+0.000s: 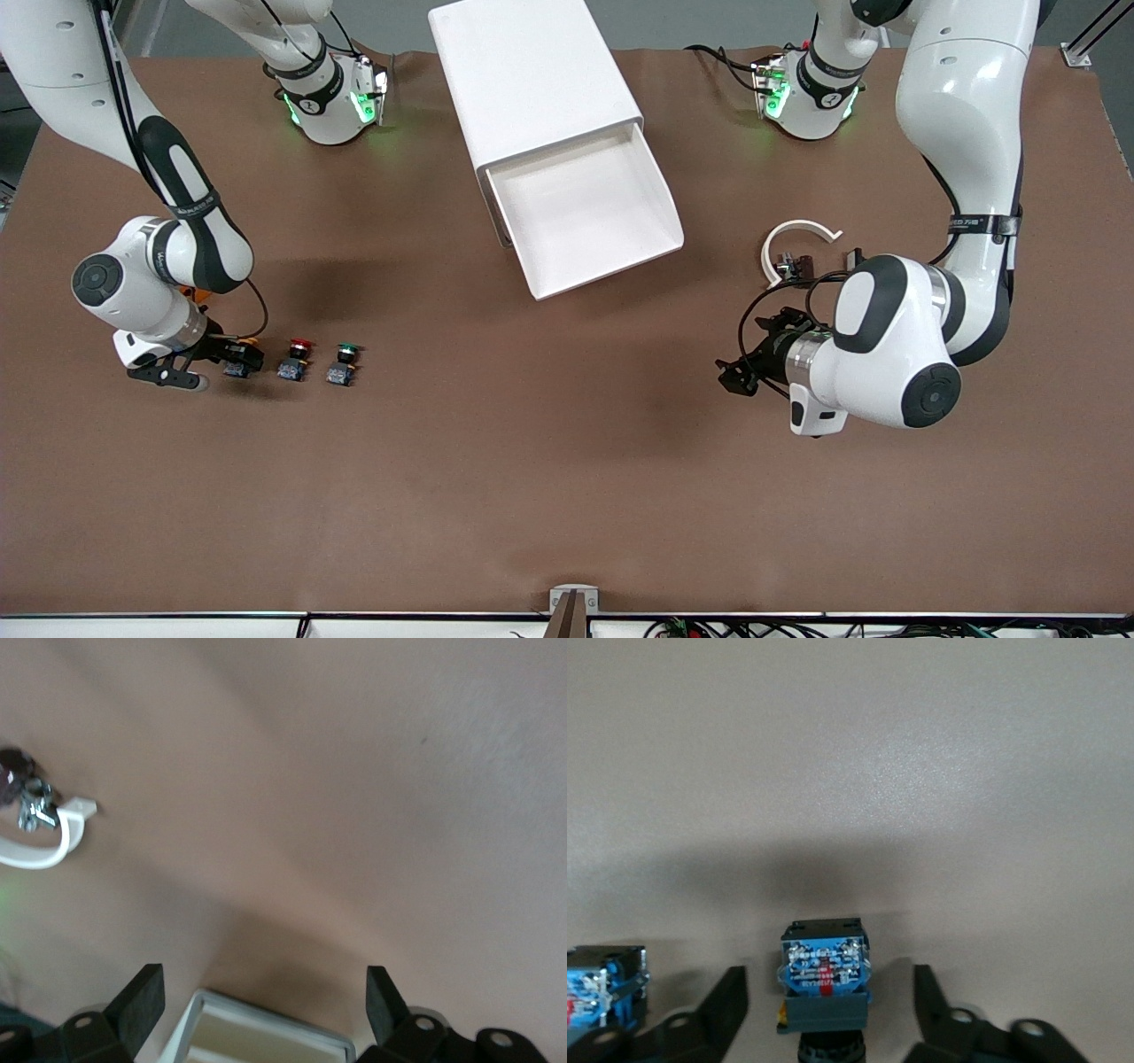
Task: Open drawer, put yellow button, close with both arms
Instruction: 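Grasp the yellow button with the right gripper while the left gripper draws back, then carry the yellow button with the right gripper into the open drawer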
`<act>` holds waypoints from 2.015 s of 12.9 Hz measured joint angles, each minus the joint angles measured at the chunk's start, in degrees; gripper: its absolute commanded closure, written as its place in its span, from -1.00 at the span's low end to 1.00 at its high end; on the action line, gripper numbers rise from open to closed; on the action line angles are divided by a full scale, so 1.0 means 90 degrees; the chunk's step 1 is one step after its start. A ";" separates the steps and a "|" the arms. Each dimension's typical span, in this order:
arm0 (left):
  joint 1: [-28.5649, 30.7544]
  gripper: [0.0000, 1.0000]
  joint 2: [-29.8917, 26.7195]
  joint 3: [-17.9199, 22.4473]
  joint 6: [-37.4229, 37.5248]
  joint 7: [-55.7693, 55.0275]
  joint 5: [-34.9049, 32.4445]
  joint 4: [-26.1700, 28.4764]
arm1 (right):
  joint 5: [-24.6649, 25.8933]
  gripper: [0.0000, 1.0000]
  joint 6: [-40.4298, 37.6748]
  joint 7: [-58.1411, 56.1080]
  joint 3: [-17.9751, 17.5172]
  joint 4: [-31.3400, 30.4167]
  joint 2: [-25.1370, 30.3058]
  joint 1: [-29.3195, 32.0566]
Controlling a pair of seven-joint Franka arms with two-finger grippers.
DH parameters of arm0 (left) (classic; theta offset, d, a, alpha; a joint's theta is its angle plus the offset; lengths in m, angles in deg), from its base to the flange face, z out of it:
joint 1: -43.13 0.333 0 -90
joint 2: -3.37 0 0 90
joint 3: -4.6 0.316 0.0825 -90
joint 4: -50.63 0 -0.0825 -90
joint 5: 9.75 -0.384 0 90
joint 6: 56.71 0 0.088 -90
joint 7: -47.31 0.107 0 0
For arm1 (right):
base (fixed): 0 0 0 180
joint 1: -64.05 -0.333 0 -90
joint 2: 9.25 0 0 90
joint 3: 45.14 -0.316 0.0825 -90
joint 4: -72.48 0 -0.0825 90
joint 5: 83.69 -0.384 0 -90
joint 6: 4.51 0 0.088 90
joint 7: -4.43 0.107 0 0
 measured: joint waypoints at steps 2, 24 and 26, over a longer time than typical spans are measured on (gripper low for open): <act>-0.0090 -1.00 0.0000 -0.0019 -0.0365 0.0007 -0.0233 0.0091 | 0.0000 1.00 0.0000 -0.0098 0.0018 0.0000 -0.0031 0.0037; -0.0668 -1.00 -0.1468 -0.0095 -0.2628 0.1185 -0.1620 0.1973 | -0.1242 1.00 -0.5796 0.9494 -0.0300 0.4147 0.1551 -0.5235; -0.0657 -1.00 -0.1468 -0.0092 -0.2628 0.1185 -0.1631 0.1974 | -0.1195 1.00 -0.5365 1.0196 -0.0289 0.4142 0.1383 -0.5758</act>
